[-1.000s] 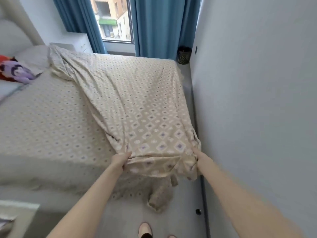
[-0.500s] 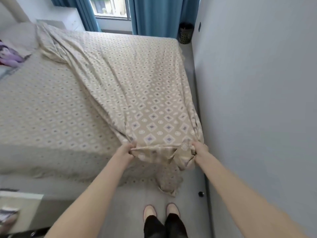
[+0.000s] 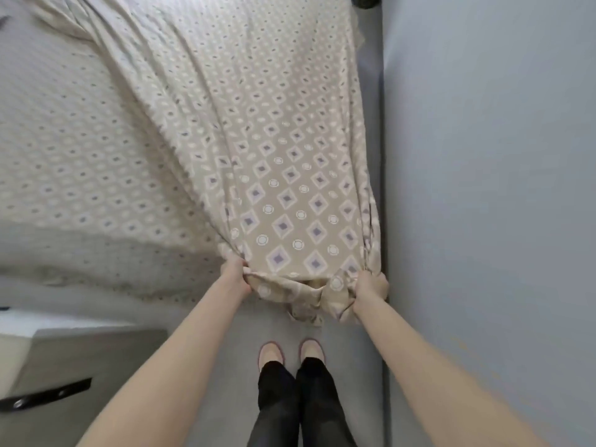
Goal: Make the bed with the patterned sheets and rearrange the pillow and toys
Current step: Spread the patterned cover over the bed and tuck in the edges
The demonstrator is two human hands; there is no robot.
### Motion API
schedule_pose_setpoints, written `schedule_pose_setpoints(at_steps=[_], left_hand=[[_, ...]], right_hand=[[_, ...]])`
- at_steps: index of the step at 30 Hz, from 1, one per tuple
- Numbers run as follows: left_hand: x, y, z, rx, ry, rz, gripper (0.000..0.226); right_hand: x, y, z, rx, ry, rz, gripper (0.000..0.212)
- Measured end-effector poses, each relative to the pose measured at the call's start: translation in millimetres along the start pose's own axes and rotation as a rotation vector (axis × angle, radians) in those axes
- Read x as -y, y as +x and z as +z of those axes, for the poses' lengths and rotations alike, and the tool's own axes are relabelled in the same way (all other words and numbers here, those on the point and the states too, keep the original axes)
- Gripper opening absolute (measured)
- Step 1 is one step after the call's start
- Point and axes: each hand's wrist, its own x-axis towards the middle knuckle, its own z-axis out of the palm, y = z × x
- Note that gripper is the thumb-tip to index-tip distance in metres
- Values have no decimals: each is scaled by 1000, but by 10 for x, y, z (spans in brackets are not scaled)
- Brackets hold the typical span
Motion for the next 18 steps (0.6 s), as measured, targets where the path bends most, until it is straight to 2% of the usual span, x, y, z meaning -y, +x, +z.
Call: schedule_pose_setpoints(at_steps=[5, 14, 18], left_hand=[[365, 551, 15, -94, 93, -24, 37], [972, 1629, 76, -175, 109, -69, 33], [1150, 2067, 72, -197, 136, -85, 38]], right_hand=[[-474, 471, 170, 46, -88, 57, 26], [-1239, 1332, 636, 143, -149, 263, 19], [-1485, 1638, 889, 162, -198, 320, 26]])
